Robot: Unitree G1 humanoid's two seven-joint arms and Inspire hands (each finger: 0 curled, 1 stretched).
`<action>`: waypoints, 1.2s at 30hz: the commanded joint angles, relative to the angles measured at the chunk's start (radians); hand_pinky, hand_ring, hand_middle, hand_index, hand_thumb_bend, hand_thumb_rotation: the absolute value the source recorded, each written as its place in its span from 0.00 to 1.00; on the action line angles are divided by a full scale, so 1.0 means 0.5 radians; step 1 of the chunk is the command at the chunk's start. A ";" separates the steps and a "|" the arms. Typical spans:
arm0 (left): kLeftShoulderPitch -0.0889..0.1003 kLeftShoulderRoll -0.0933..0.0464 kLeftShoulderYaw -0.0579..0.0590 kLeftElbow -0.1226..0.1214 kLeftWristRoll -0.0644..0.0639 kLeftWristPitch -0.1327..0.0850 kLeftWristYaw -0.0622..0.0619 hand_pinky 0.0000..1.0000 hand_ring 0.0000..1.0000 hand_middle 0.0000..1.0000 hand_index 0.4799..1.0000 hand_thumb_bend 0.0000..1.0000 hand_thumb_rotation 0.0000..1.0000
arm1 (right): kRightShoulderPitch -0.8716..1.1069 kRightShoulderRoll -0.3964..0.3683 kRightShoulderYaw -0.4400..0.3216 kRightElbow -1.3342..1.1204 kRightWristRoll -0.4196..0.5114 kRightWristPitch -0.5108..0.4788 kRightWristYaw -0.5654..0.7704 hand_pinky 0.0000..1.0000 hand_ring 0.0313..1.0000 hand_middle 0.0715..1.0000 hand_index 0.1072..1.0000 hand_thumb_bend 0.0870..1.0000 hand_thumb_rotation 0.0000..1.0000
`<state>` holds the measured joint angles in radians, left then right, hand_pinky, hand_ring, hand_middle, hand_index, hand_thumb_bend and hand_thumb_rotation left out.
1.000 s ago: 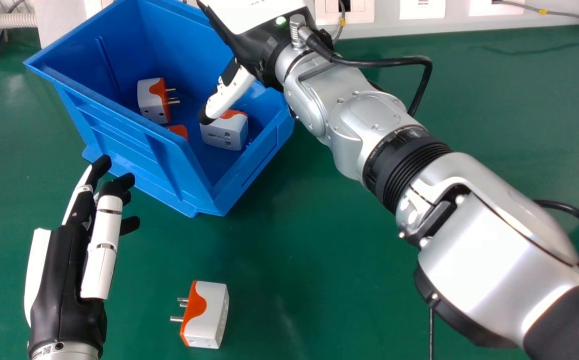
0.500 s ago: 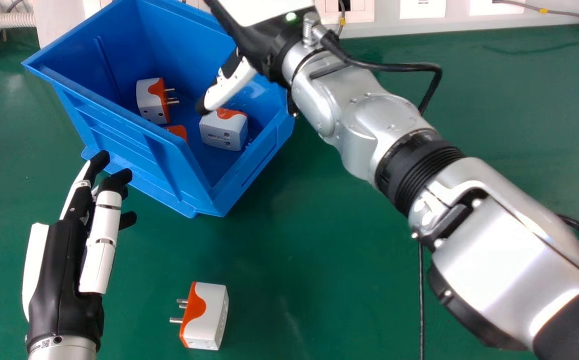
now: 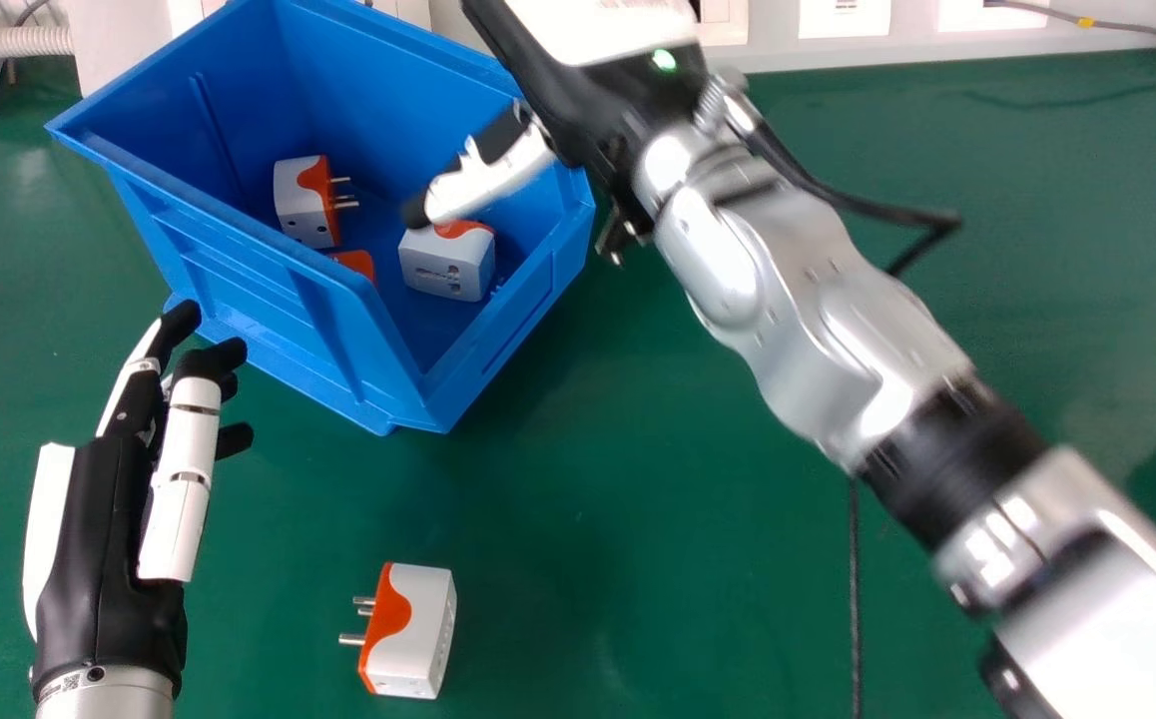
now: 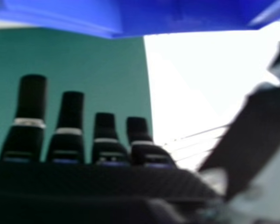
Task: Pick all objects and put in blue box
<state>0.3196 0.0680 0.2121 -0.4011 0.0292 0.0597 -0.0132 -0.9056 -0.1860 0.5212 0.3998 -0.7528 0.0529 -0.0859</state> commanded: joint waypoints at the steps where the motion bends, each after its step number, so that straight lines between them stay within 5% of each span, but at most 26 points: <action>1: 0.002 0.041 0.047 -0.087 -0.029 0.030 -0.003 0.78 0.86 0.85 0.82 0.30 0.92 | 0.424 -0.123 -0.163 -0.841 -0.066 0.128 0.089 0.58 0.78 0.89 0.88 0.91 0.26; 13: -0.029 0.058 0.093 -0.021 -0.048 0.027 -0.018 0.78 0.86 0.85 0.81 0.28 0.92 | 1.510 -0.046 -0.247 -1.758 -0.187 0.109 -0.217 0.58 0.74 0.82 0.81 0.88 0.28; 21: 0.016 0.055 0.081 -0.029 -0.047 -0.018 -0.023 0.78 0.86 0.85 0.81 0.27 0.92 | 2.067 -0.095 -0.216 -1.808 -0.261 -0.189 -0.480 0.59 0.73 0.78 0.78 0.82 0.35; 31: 0.065 0.076 0.086 -0.039 -0.050 -0.072 -0.053 0.78 0.86 0.84 0.81 0.29 0.91 | 2.452 -0.217 -0.286 -1.792 -0.030 -0.455 -0.340 0.61 0.73 0.75 0.75 0.72 0.42; 36: 0.100 0.070 0.094 -0.081 -0.064 -0.064 -0.062 0.78 0.86 0.84 0.81 0.29 0.91 | 2.576 -0.233 -0.229 -1.806 -0.083 -0.490 -0.245 0.61 0.72 0.74 0.73 0.70 0.42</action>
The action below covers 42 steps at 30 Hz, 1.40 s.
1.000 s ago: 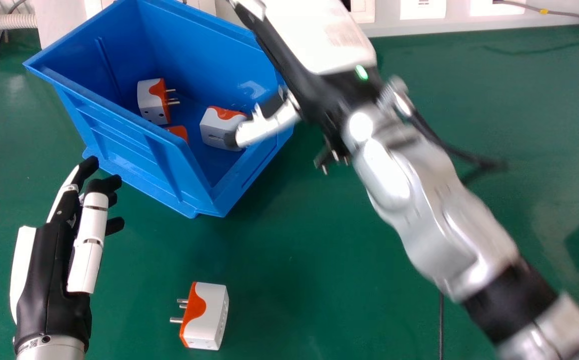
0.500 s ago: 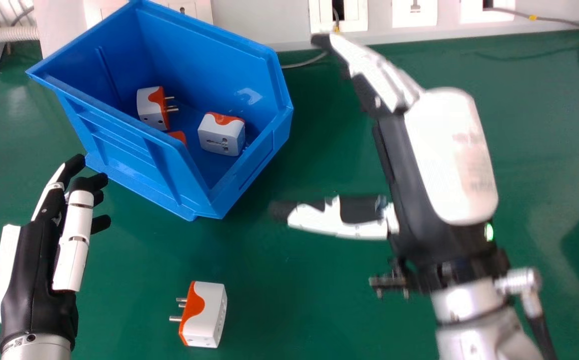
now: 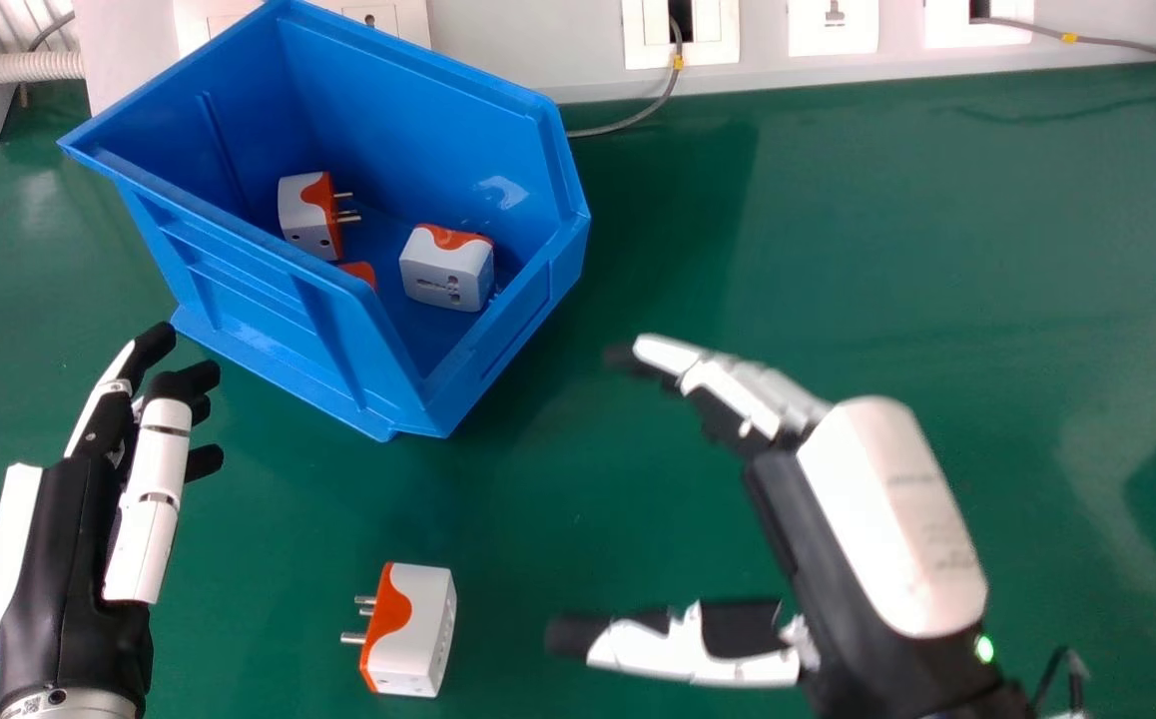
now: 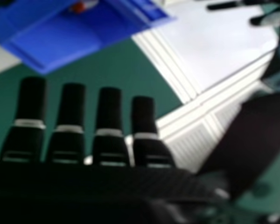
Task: Pick all objects and put in blue box
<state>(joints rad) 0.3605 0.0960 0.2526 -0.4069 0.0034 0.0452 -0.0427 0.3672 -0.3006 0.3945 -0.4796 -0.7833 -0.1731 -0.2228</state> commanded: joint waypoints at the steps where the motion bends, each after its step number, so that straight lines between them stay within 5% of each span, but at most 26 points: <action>1: 0.024 0.014 0.014 -0.082 -0.016 -0.027 -0.003 0.78 0.86 0.84 0.81 0.29 0.91 | 0.048 -0.003 0.045 -0.058 -0.056 -0.027 0.061 0.61 0.72 0.73 0.73 0.70 0.42; 9: 0.034 0.012 0.024 -0.120 -0.032 0.018 0.001 0.78 0.86 0.84 0.81 0.28 0.91 | -0.017 0.070 0.162 0.040 0.008 -0.024 0.286 0.61 0.72 0.73 0.71 0.69 0.42; 20: 0.028 0.004 0.012 -0.171 -0.011 0.092 0.022 0.77 0.85 0.84 0.80 0.27 0.91 | -0.196 0.175 0.273 0.292 0.053 -0.026 0.361 0.59 0.69 0.72 0.70 0.71 0.39; 42: 0.005 0.007 -0.005 -0.191 0.000 0.116 0.035 0.75 0.84 0.83 0.78 0.27 0.91 | -0.631 0.352 0.452 0.605 -0.158 0.223 0.483 0.66 0.78 0.81 0.77 0.69 0.41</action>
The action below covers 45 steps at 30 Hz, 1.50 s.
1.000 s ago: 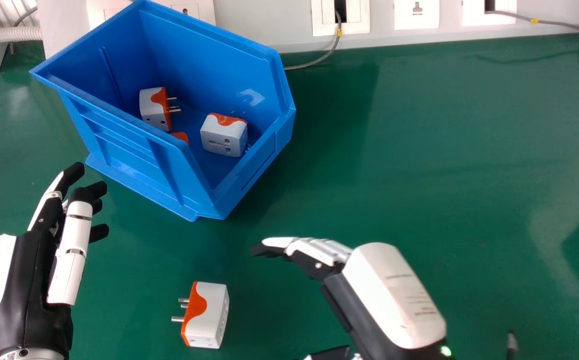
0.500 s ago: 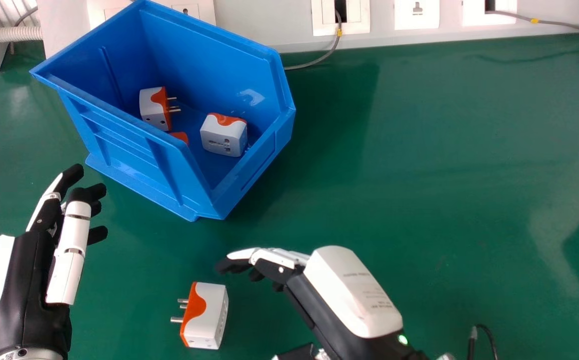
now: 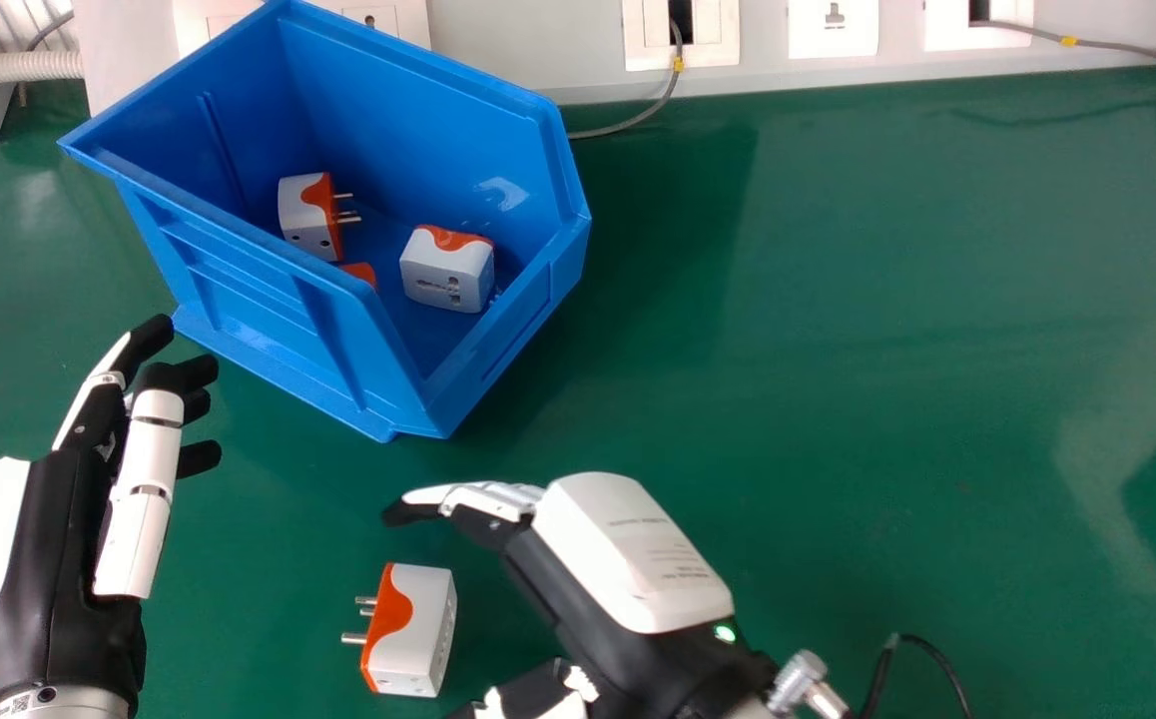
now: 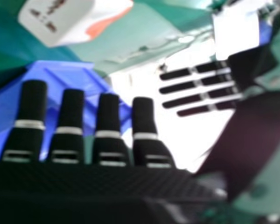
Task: Pick all objects and put in blue box
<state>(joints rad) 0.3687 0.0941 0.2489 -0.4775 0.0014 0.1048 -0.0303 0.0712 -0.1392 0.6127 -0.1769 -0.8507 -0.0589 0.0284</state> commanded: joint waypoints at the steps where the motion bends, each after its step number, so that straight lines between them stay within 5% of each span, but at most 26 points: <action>1: -0.010 0.009 -0.001 -0.056 0.006 0.000 0.011 0.75 0.84 0.83 0.78 0.27 0.91 | -0.056 0.028 0.024 0.020 -0.037 -0.006 -0.030 0.66 0.78 0.81 0.77 0.69 0.42; 21: -0.035 -0.005 -0.030 -0.114 0.013 0.064 0.042 0.75 0.84 0.82 0.76 0.30 0.91 | -0.373 0.155 0.120 0.388 -0.179 0.177 -0.101 0.63 0.77 0.80 0.75 0.69 0.41; 33: -0.045 0.020 -0.038 -0.162 0.058 0.111 0.039 0.75 0.83 0.82 0.75 0.35 0.90 | -0.434 0.164 0.225 0.397 -0.348 0.399 0.003 0.64 0.76 0.80 0.74 0.71 0.38; 45: -0.062 0.009 -0.043 -0.187 0.074 0.154 0.048 0.73 0.82 0.82 0.75 0.35 0.90 | -0.389 0.191 0.346 0.289 -0.477 0.649 0.212 0.65 0.76 0.81 0.71 0.68 0.31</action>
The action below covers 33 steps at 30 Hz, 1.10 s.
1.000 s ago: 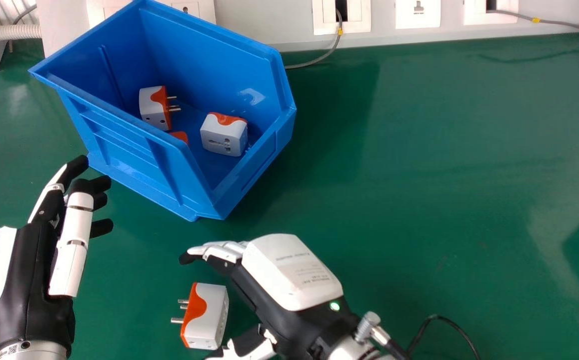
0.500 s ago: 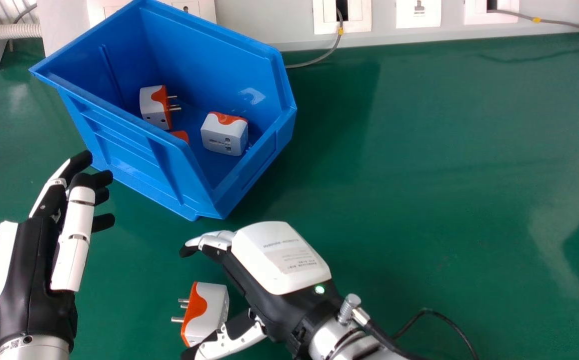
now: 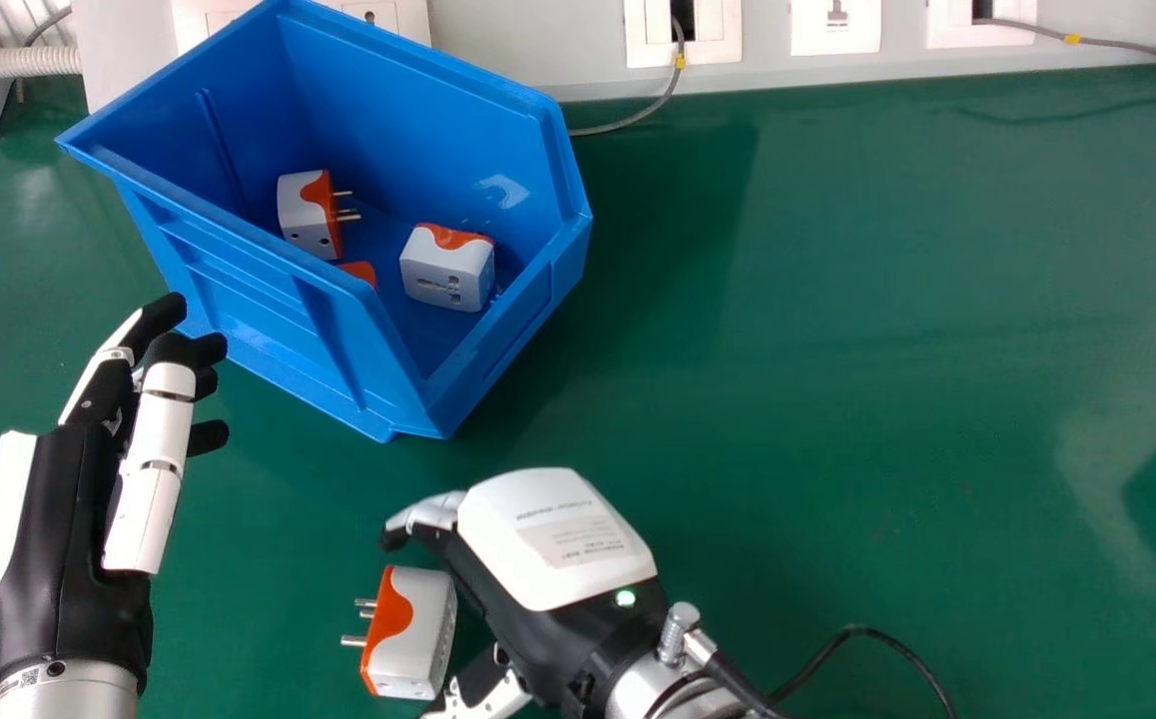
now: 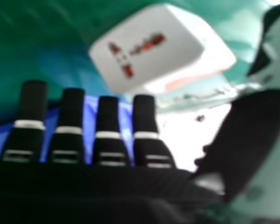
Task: Pick all objects and put in blue box
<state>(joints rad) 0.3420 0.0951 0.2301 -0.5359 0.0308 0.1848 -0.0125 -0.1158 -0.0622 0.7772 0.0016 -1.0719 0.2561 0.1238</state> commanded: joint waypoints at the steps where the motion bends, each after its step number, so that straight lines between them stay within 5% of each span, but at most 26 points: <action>1: -0.010 0.006 -0.008 -0.074 0.017 -0.002 0.014 0.73 0.82 0.82 0.75 0.34 0.90 | -0.017 0.042 0.026 -0.069 -0.046 0.038 0.041 0.65 0.76 0.81 0.71 0.68 0.31; 14: -0.014 0.008 -0.028 -0.079 0.032 -0.002 0.015 0.73 0.82 0.82 0.75 0.35 0.91 | -0.093 0.137 0.112 -0.043 -0.181 0.275 0.276 0.65 0.76 0.80 0.69 0.66 0.28; 22: -0.017 0.013 -0.025 -0.084 0.017 0.005 -0.001 0.73 0.82 0.82 0.74 0.36 0.92 | -0.159 0.162 0.123 0.035 -0.208 0.316 0.218 0.64 0.74 0.79 0.67 0.66 0.28; 33: -0.025 0.003 -0.039 -0.112 0.023 0.038 0.008 0.72 0.82 0.81 0.74 0.36 0.92 | -0.189 0.197 0.115 0.089 -0.175 0.341 0.170 0.65 0.75 0.79 0.68 0.67 0.30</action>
<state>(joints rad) 0.3370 0.0944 0.2141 -0.5610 0.0384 0.2068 -0.0128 -0.1872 0.0124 0.8368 0.0501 -1.1532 0.4273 0.2288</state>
